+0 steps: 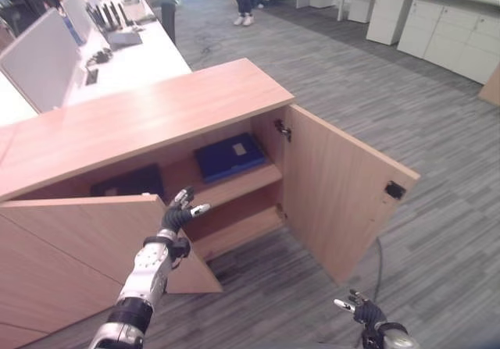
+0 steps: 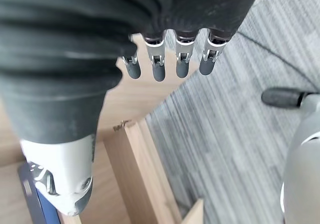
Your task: Put the empty folder in the office cabinet
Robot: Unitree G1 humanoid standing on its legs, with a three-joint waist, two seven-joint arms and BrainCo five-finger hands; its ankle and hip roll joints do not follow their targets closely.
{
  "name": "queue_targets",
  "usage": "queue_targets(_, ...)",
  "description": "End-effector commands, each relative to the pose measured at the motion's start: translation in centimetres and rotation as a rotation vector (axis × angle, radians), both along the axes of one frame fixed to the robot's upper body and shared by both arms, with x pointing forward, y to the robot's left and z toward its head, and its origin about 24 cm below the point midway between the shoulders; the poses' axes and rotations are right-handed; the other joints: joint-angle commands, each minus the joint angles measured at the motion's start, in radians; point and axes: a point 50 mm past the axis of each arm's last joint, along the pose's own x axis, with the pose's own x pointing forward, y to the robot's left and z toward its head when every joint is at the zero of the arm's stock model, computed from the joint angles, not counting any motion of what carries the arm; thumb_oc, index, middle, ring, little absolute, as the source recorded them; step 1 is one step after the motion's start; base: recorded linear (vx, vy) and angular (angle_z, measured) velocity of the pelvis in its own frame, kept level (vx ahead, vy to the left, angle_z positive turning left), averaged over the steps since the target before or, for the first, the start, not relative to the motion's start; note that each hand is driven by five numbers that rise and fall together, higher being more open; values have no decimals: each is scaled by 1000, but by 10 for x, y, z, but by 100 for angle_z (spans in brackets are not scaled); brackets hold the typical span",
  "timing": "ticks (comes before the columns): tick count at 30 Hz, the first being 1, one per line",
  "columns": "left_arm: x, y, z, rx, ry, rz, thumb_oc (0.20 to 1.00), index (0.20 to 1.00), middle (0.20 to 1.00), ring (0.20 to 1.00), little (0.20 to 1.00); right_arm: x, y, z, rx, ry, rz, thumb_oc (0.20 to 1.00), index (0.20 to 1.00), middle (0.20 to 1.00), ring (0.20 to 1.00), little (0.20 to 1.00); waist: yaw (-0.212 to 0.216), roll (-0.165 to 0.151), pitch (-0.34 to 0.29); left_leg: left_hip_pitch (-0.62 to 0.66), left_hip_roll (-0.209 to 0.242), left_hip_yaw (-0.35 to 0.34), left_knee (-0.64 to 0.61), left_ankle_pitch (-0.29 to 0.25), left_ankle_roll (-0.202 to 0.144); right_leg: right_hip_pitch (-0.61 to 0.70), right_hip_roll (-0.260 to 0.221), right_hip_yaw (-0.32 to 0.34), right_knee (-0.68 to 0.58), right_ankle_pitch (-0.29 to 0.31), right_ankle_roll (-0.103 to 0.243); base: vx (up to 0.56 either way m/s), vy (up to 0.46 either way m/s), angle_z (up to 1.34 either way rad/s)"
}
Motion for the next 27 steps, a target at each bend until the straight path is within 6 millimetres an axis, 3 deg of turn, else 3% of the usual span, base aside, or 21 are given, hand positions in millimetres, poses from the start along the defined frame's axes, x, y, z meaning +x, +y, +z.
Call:
queue_targets(1, 16, 14, 29, 86, -126, 11, 1000, 1000, 1000, 1000, 1000, 23, 5, 10, 2, -93, 45, 1000, 1000, 1000, 1000, 1000, 4, -20, 17, -56, -72, -84, 68, -81, 40, 35, -9, 44, 33, -97, 23, 167, 10, -62)
queue_targets(2, 17, 15, 28, 95, -123, 18, 1000, 1000, 1000, 1000, 1000, 25, 3, 11, -8, -94, 46, 1000, 1000, 1000, 1000, 1000, 33, -28, 17, -95, -143, -185, -3, -133, 58, 36, -11, 81, 32, -98, 29, 162, 8, -57)
queue_targets(5, 19, 20, 32, 116, -131, 30, 1000, 1000, 1000, 1000, 1000, 30, 3, 13, -13, -100, 59, 1000, 1000, 1000, 1000, 1000, 48, -28, 21, -113, -187, -256, -65, -135, 62, 35, -1, 125, 29, -102, 40, 103, 2, -72)
queue_targets(7, 18, 23, 31, 122, -127, 32, 1000, 1000, 1000, 1000, 1000, 30, 5, 12, -9, -95, 71, 1000, 1000, 1000, 1000, 1000, 48, -23, 15, -87, -187, -249, -90, -145, 69, 35, 3, 135, 24, -100, 43, 121, 55, -72)
queue_targets(8, 13, 28, 31, 116, -130, 46, 1000, 1000, 1000, 1000, 1000, 29, 8, 10, -8, -88, 86, 1000, 1000, 1000, 1000, 1000, 49, -16, -4, -37, -196, -246, -141, -155, 89, 32, -2, 162, 26, -93, 50, 128, 103, -78)
queue_targets(11, 11, 28, 32, 108, -134, 47, 1000, 1000, 1000, 1000, 1000, 29, 10, 9, 0, -86, 83, 1000, 1000, 1000, 1000, 1000, 50, -15, -9, -19, -197, -233, -162, -152, 93, 29, -5, 170, 29, -91, 53, 83, 78, -61)
queue_targets(16, -3, 19, 26, 87, -128, -26, 1000, 1000, 1000, 1000, 1000, 12, 17, 0, 34, -32, 87, 1000, 1000, 1000, 1000, 1000, 51, -15, -30, 35, -204, -209, -239, -131, 111, 25, -12, 185, 30, -80, 59, 24, 65, -12)
queue_targets(20, -24, 7, 10, 55, -54, -147, 1000, 1000, 1000, 1000, 1000, 4, 15, -5, 37, 12, 81, 1000, 1000, 1000, 1000, 1000, 60, -18, -32, 44, -212, -211, -261, -133, 125, 17, -16, 177, 34, -77, 69, -5, 63, 7)
queue_targets(27, -56, 0, -16, 5, 53, -175, 1000, 1000, 1000, 1000, 1000, 15, 14, -2, 19, -3, 97, 1000, 1000, 1000, 1000, 1000, 95, -26, -23, 54, -213, -189, -265, -141, 136, 2, -15, 145, 43, -66, 74, -25, 12, -8)
